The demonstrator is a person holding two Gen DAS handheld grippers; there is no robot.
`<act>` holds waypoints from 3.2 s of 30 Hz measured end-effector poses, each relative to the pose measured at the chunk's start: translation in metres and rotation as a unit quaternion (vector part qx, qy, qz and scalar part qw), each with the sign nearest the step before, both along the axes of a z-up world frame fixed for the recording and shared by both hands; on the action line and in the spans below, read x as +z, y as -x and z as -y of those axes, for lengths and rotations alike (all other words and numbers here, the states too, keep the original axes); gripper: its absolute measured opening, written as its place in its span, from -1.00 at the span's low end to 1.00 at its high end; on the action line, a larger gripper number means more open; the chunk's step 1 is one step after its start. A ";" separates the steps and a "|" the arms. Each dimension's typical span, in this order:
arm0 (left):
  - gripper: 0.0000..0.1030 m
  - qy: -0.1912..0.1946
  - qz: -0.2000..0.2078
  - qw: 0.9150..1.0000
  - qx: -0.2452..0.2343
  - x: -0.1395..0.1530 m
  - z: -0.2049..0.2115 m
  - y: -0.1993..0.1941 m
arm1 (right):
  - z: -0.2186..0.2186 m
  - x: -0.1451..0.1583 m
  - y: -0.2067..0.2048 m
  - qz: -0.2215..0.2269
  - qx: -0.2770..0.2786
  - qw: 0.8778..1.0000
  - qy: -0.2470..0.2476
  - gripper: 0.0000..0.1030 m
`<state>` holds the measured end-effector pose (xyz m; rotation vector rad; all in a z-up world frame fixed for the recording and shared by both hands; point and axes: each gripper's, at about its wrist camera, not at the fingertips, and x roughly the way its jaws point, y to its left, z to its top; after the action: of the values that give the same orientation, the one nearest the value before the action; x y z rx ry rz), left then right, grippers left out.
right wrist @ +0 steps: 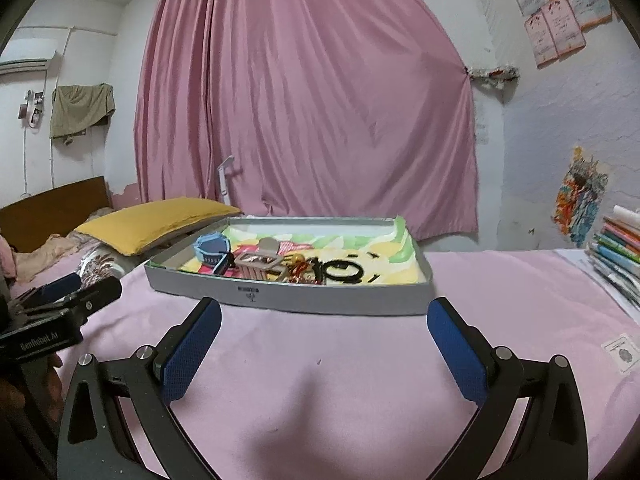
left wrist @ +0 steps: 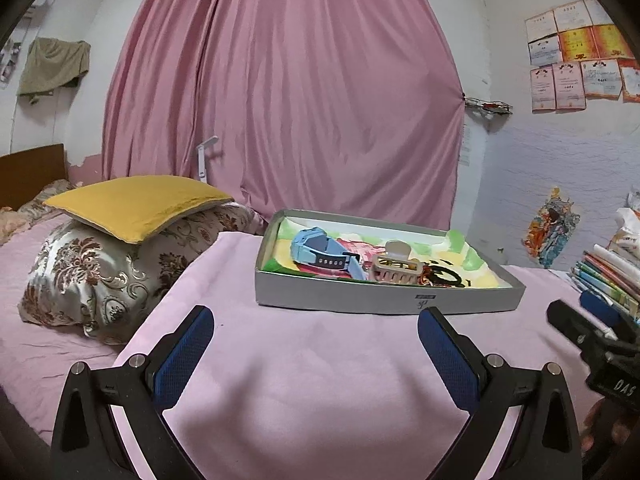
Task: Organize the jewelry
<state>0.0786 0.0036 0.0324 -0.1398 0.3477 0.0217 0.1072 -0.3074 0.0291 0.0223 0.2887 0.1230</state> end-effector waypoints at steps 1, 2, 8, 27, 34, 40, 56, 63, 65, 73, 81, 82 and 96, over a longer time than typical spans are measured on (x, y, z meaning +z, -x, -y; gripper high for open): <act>0.99 -0.001 0.001 1.000 0.002 -0.001 0.000 0.001 | 0.000 0.000 0.001 0.001 -0.002 1.000 0.000 0.97; 0.99 0.000 0.003 1.000 0.004 -0.003 -0.001 0.001 | 0.001 0.000 0.002 0.002 -0.005 1.000 0.001 0.97; 0.99 -0.003 0.014 1.000 0.007 -0.006 0.000 0.004 | 0.003 -0.003 0.011 0.018 -0.033 0.999 0.003 0.97; 0.99 0.002 0.014 1.000 0.004 -0.006 -0.005 0.004 | 0.003 -0.006 0.014 0.012 -0.026 1.000 0.002 0.97; 0.99 0.004 0.013 1.000 0.004 -0.007 -0.006 0.005 | 0.002 -0.005 0.013 0.009 -0.024 1.000 0.000 0.97; 0.99 0.004 0.012 1.000 0.002 -0.007 -0.007 0.005 | 0.002 -0.007 0.012 0.007 -0.023 1.000 -0.002 0.97; 0.99 0.004 0.011 1.000 0.002 -0.007 -0.006 0.004 | 0.002 -0.007 0.012 0.005 -0.021 1.000 -0.004 0.97; 0.99 0.003 0.011 1.000 0.002 -0.007 -0.007 0.004 | 0.002 -0.007 0.012 0.005 -0.021 1.000 -0.004 0.97; 0.99 0.003 0.010 1.000 0.002 -0.007 -0.007 0.004 | 0.002 -0.007 0.012 0.005 -0.021 1.000 -0.004 0.97; 0.99 0.003 0.011 1.000 0.002 -0.007 -0.007 0.004 | 0.002 -0.007 0.012 0.005 -0.021 1.000 -0.004 0.97; 0.99 0.004 0.010 1.000 0.002 -0.007 -0.007 0.004 | 0.002 -0.006 0.012 0.005 -0.022 1.000 -0.004 0.97; 0.99 0.004 0.010 1.000 0.002 -0.006 -0.006 0.004 | 0.002 -0.006 0.012 0.005 -0.022 1.000 -0.004 0.97; 0.99 0.003 0.010 1.000 0.002 -0.006 -0.007 0.004 | 0.002 -0.006 0.013 0.005 -0.022 1.000 -0.005 0.97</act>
<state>0.0746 0.0103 0.0260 -0.1472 0.3274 0.0232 0.0946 -0.3093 0.0229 0.0373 0.2779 0.0816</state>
